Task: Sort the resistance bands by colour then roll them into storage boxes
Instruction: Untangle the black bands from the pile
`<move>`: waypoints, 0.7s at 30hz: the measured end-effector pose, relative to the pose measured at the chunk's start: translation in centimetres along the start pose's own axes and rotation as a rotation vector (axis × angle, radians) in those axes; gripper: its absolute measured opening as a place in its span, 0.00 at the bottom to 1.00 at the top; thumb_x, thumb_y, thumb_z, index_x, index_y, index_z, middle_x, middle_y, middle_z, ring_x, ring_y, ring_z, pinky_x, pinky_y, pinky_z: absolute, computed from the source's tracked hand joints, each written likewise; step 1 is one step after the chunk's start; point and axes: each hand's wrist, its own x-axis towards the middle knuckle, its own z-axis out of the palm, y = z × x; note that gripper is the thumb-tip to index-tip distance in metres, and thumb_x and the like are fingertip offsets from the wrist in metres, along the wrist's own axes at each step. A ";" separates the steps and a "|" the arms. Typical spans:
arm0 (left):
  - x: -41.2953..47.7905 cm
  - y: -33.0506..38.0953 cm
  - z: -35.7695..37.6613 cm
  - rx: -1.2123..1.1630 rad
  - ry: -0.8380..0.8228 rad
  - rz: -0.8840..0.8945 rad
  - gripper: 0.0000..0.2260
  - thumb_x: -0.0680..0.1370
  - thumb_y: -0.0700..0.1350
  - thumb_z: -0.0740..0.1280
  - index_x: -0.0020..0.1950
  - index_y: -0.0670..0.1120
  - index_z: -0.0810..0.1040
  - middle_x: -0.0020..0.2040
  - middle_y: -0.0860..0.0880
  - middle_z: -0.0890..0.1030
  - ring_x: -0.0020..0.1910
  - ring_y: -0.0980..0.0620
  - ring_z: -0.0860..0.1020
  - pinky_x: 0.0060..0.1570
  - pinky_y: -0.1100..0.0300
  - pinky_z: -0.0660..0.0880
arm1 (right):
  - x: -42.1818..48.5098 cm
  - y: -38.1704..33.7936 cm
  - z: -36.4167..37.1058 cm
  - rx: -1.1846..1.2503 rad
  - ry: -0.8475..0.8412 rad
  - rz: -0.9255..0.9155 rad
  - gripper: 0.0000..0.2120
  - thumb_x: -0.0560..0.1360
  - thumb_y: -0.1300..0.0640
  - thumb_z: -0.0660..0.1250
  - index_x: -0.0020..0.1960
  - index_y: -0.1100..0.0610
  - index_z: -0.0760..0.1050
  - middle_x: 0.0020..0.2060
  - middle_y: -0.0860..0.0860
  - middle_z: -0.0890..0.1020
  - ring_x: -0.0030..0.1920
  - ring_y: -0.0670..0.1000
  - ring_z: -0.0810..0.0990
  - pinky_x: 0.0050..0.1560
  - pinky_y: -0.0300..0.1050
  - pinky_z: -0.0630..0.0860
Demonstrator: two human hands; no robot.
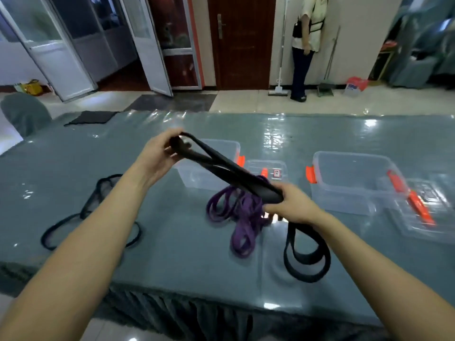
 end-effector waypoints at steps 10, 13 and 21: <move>-3.6 -14.9 25.0 0.651 -0.772 -0.287 0.37 0.70 0.44 0.68 0.81 0.52 0.70 0.78 0.53 0.75 0.79 0.58 0.71 0.80 0.57 0.65 | -9.2 11.3 -15.2 0.041 0.067 0.025 0.13 0.69 0.53 0.75 0.47 0.61 0.79 0.40 0.56 0.84 0.41 0.53 0.84 0.49 0.55 0.82; -6.6 -20.0 34.2 0.612 -0.879 -0.251 0.35 0.74 0.43 0.78 0.80 0.54 0.71 0.72 0.49 0.80 0.73 0.52 0.77 0.74 0.53 0.74 | -11.4 16.4 -19.3 0.110 0.114 0.012 0.19 0.65 0.48 0.73 0.49 0.61 0.79 0.42 0.59 0.83 0.42 0.55 0.82 0.51 0.57 0.81; -10.4 -28.1 47.3 0.449 -0.656 -0.200 0.44 0.66 0.49 0.86 0.78 0.54 0.70 0.72 0.56 0.80 0.73 0.58 0.77 0.73 0.57 0.73 | -14.4 25.5 -25.4 0.778 0.195 0.103 0.07 0.75 0.70 0.64 0.52 0.69 0.77 0.39 0.61 0.77 0.38 0.56 0.78 0.44 0.46 0.80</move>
